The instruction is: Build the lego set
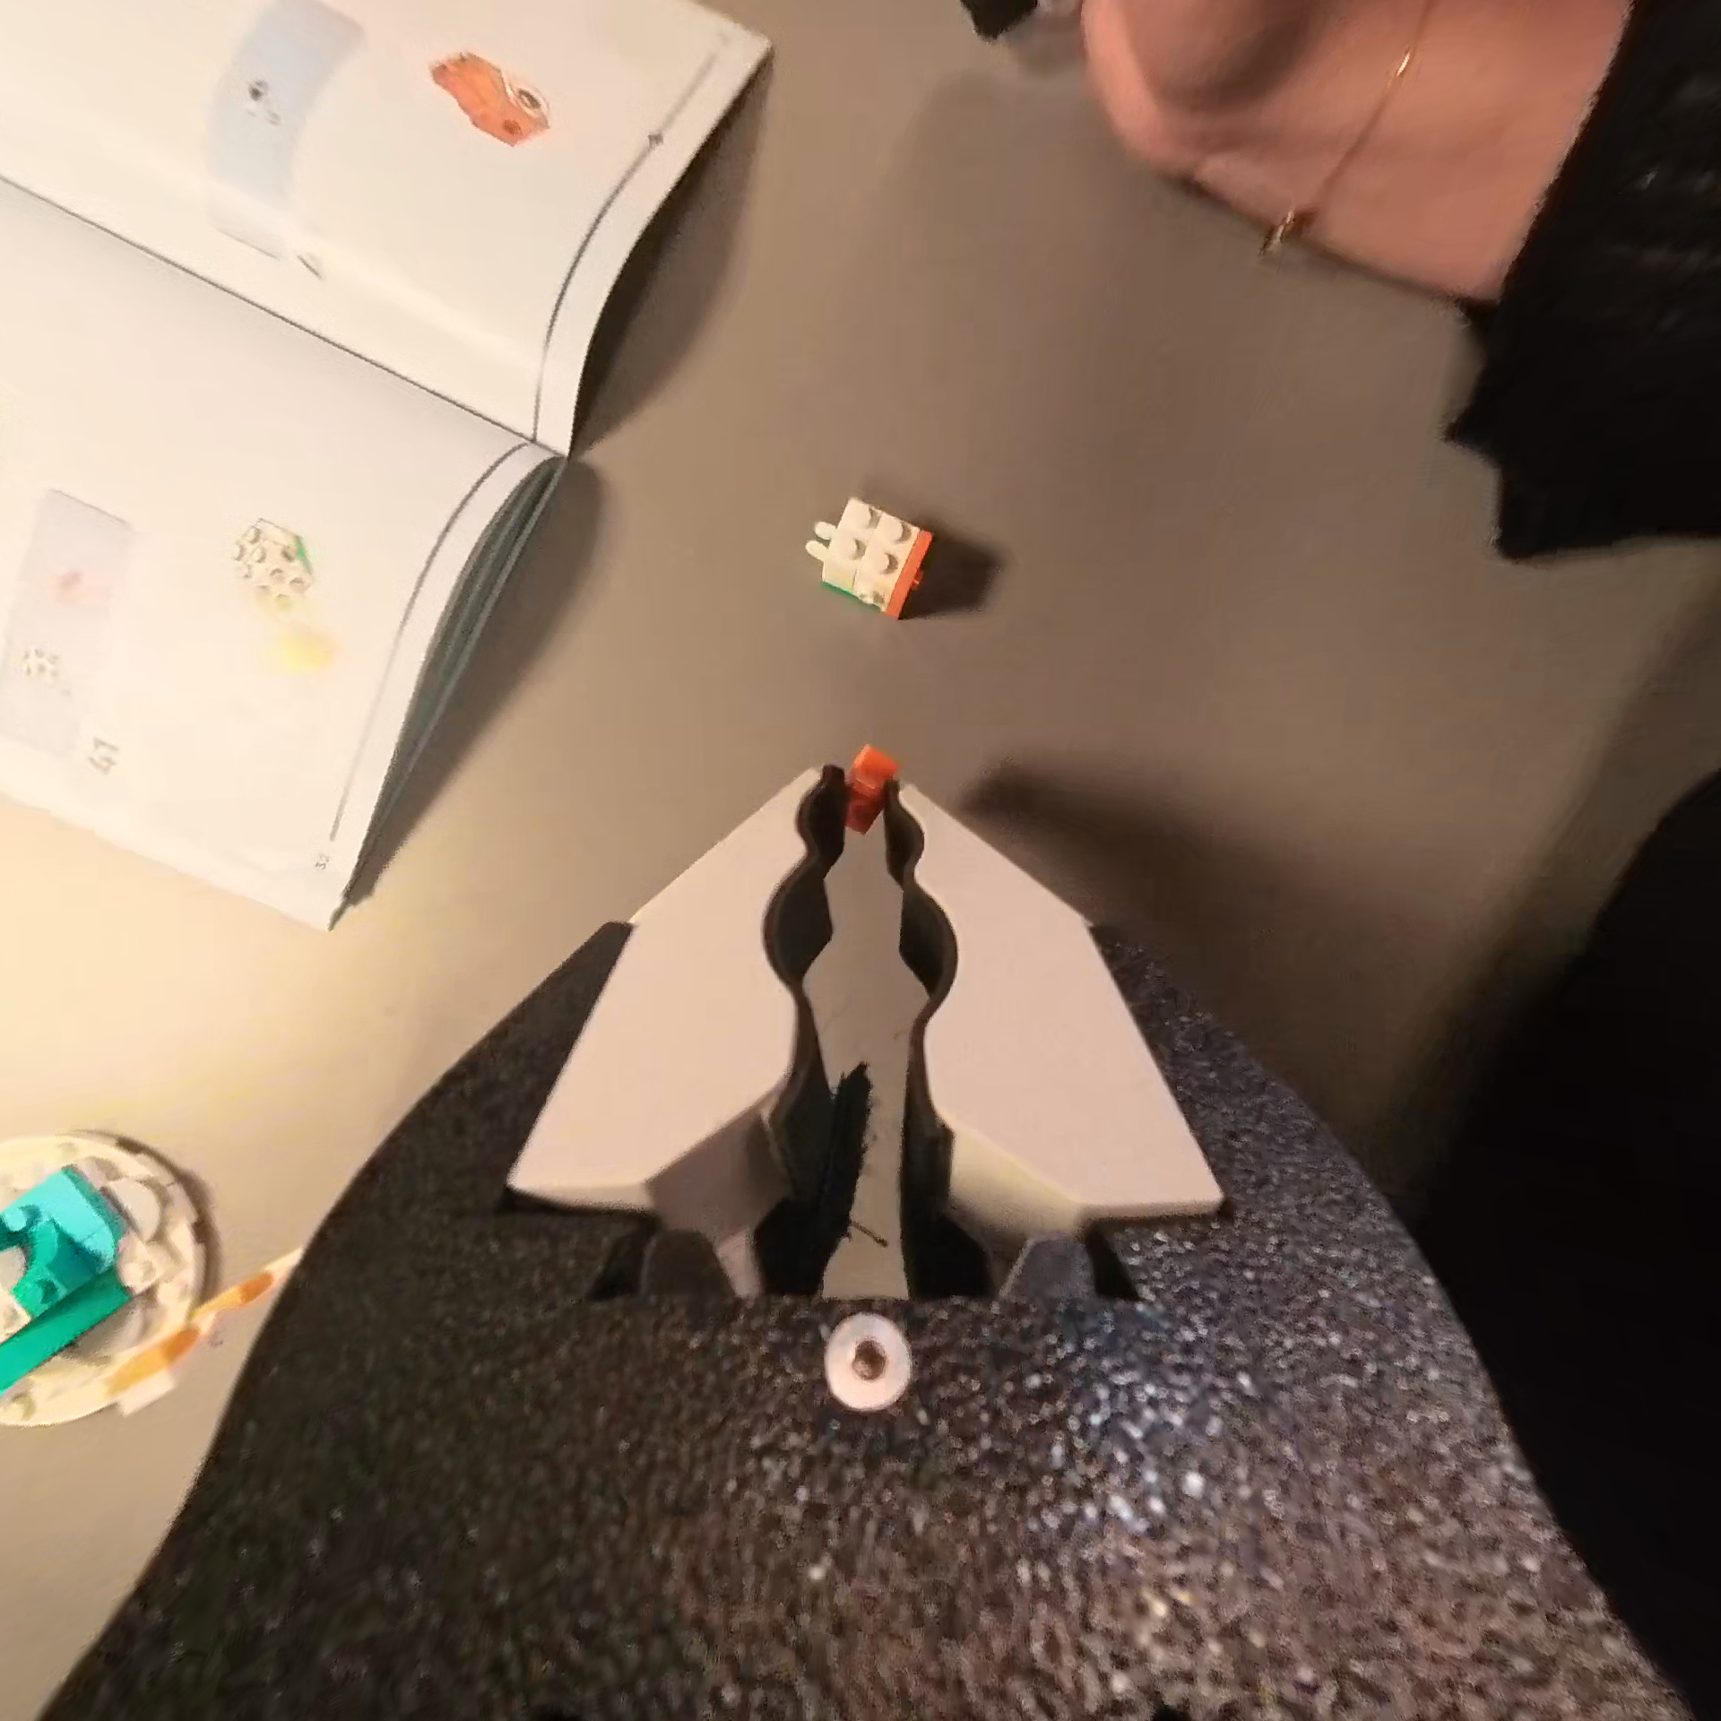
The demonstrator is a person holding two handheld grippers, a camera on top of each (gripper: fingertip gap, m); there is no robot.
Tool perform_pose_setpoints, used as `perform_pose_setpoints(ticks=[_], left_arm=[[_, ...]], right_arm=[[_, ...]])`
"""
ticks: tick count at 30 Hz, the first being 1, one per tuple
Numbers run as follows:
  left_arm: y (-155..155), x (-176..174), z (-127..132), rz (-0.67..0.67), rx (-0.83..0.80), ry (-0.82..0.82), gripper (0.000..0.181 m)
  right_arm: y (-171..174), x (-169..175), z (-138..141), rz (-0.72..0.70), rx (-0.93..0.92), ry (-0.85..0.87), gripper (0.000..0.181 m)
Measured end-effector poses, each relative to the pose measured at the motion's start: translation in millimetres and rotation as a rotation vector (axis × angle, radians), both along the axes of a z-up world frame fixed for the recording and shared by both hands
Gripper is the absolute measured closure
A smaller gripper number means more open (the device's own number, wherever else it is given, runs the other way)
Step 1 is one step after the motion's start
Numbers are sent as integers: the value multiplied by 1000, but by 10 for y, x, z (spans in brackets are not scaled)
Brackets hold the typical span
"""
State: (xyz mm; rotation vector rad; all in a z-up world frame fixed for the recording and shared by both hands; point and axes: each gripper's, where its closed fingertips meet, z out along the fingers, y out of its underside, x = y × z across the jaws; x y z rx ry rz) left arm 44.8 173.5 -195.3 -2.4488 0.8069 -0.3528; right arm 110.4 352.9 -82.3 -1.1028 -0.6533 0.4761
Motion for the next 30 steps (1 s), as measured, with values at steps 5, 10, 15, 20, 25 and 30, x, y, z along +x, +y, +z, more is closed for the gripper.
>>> perform_pose_setpoints(ticks=[5, 10, 15, 20, 25, 30], left_arm=[[-17, -2, -140, -26, -81, 46, 175], [-69, 18, -223, -50, -140, 42, 168], [-67, 14, -245, -41, -163, 21, 157], [-96, -57, 26, -11, -83, -21, 151], [-355, -616, 788, 116, 122, -69, 150], [-985, -1861, 1331, 454, 256, 68, 163]], right_arm=[[-39, -62, -16, 28, 1, -12, 174], [-65, -109, -37, 39, 11, -32, 175], [-51, -106, -47, 38, 4, -33, 175], [-43, -62, -42, 26, 12, -36, 175], [9, 1, -52, 6, -6, -22, 175], [34, 24, -81, -10, -24, -21, 175]])
